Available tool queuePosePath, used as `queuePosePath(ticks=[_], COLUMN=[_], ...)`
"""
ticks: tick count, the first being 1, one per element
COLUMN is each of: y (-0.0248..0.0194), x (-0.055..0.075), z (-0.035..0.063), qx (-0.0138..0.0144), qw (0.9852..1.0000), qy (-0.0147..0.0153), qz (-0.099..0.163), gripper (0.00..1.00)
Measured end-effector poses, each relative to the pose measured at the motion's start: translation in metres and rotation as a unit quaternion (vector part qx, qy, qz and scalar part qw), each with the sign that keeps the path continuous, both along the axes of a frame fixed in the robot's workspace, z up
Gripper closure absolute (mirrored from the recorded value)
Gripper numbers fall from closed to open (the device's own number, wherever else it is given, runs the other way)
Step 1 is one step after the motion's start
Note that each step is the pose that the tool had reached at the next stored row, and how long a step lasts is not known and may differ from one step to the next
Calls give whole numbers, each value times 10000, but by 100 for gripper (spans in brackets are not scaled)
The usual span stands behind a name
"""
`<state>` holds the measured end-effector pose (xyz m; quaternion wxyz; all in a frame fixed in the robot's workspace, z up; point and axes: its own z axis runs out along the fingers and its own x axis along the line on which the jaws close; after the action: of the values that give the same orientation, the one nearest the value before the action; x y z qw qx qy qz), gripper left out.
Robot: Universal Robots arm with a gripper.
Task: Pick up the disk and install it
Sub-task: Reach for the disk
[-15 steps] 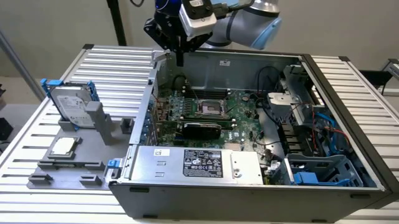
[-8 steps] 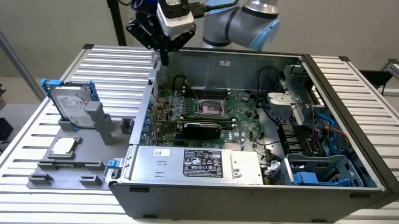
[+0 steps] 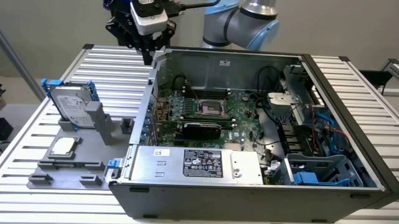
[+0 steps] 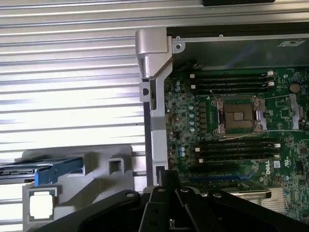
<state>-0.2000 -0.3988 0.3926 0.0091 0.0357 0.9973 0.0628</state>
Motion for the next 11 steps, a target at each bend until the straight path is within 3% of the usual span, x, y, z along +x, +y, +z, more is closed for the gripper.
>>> queuePosePath(ticks=[11], y=[0], x=[-500], z=[-2], qx=[-3], qw=[10000], qy=[0], qz=[0], gripper=[89])
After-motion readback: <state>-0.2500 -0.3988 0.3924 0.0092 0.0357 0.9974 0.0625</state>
